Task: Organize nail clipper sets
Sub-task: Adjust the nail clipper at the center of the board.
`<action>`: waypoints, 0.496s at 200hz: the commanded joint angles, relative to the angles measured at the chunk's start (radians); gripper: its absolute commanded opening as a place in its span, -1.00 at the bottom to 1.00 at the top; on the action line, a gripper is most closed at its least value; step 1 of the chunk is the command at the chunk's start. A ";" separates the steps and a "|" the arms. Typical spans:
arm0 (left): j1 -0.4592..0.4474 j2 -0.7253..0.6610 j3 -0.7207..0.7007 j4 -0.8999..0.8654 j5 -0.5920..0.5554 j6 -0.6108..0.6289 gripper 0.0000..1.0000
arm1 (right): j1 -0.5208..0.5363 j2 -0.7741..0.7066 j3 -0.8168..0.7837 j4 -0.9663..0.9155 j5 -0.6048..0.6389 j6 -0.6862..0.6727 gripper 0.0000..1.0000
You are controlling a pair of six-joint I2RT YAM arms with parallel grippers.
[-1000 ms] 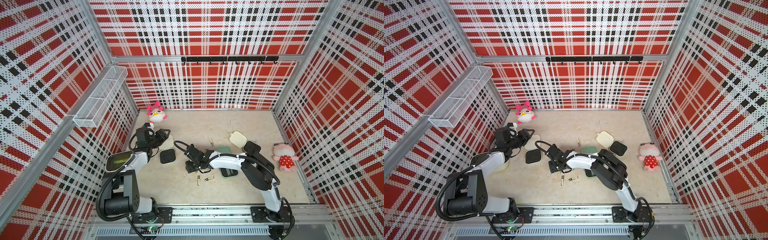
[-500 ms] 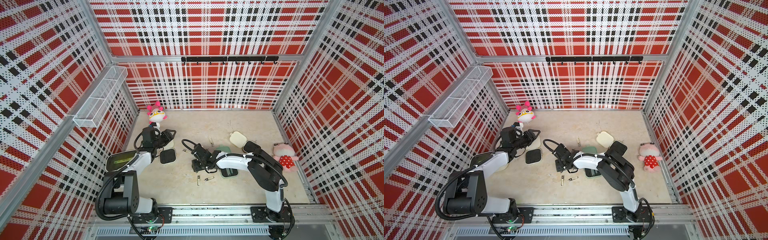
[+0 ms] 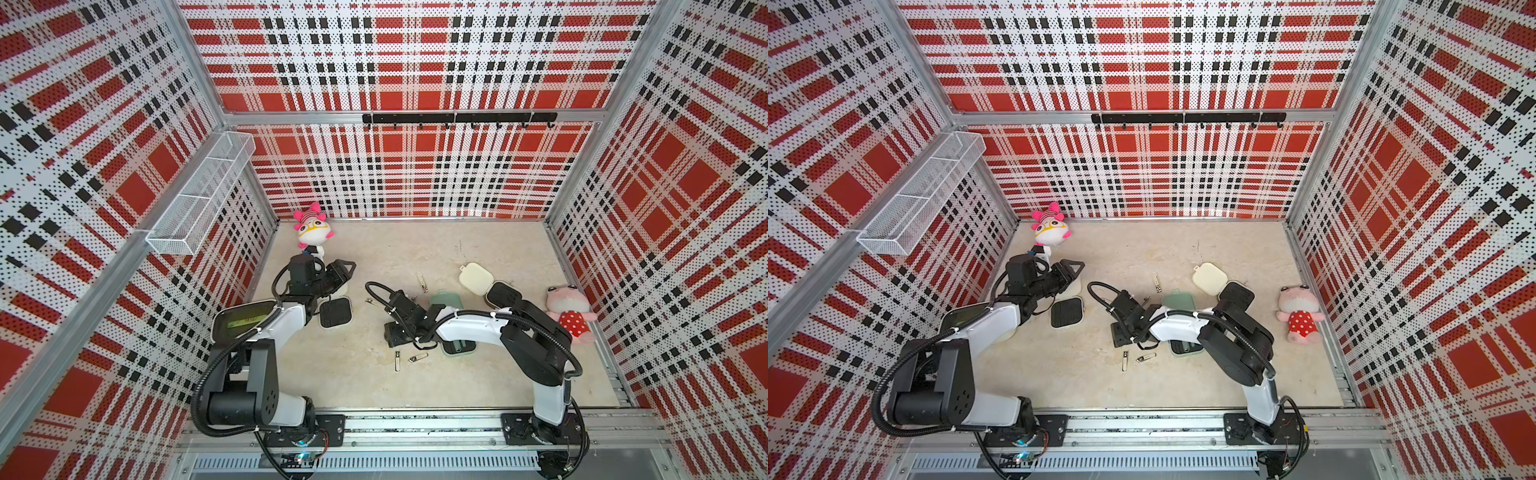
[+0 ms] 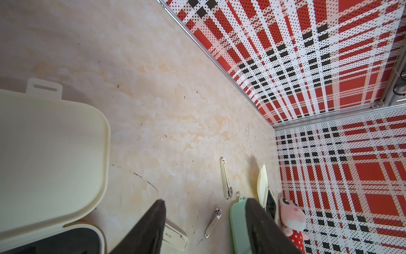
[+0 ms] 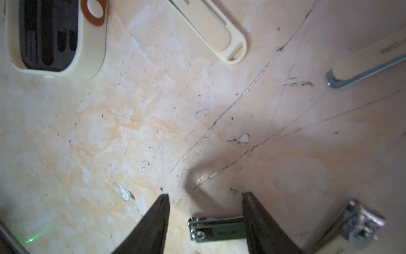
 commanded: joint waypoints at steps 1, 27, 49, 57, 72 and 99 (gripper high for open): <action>-0.008 0.001 0.009 0.017 -0.004 0.002 0.25 | 0.010 0.023 0.024 -0.105 0.036 -0.052 0.21; -0.008 -0.001 0.008 0.017 -0.003 0.001 0.25 | 0.010 0.013 0.034 -0.136 0.060 -0.118 0.28; -0.009 0.001 0.008 0.019 -0.003 0.001 0.25 | 0.010 0.013 0.041 -0.155 0.056 -0.162 0.29; -0.009 0.001 0.008 0.019 -0.002 0.001 0.25 | 0.010 0.013 0.041 -0.158 0.050 -0.178 0.29; -0.010 0.002 0.005 0.018 -0.001 0.001 0.25 | 0.010 0.012 0.042 -0.162 0.046 -0.209 0.29; -0.011 0.003 0.005 0.021 -0.001 -0.001 0.25 | 0.017 0.020 0.054 -0.171 0.043 -0.234 0.29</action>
